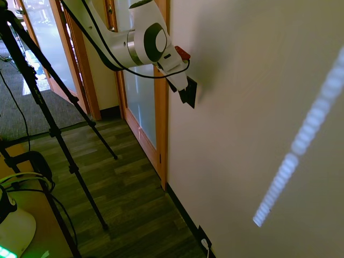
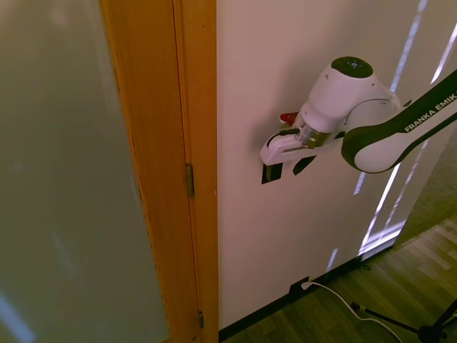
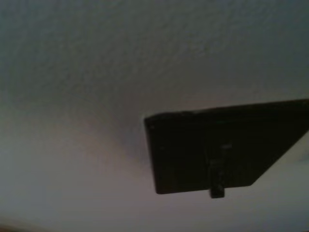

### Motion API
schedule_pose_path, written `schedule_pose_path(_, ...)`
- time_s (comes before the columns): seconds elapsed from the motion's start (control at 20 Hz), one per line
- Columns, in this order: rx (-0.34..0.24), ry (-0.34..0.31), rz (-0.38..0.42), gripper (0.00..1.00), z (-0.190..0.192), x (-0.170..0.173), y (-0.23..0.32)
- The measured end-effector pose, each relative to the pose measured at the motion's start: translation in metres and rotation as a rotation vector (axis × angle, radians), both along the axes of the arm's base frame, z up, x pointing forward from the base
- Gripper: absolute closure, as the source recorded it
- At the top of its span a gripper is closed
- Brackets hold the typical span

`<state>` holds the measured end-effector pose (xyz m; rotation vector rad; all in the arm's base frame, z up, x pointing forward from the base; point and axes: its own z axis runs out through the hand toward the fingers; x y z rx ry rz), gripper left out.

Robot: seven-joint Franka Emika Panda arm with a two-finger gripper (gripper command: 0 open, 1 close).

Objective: Turn on the light

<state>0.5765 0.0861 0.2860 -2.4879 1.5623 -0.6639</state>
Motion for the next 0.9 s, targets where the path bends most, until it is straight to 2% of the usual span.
schedule_pose_path(0.3,-0.039,-0.027,-0.063,1.00,0.001,0.002,-0.004)
schedule_pose_path(0.55,-0.046,-0.031,-0.065,1.00,-0.002,0.008,0.000)
schedule_pose_path(0.9,-0.058,-0.084,-0.047,1.00,-0.004,0.015,0.005)
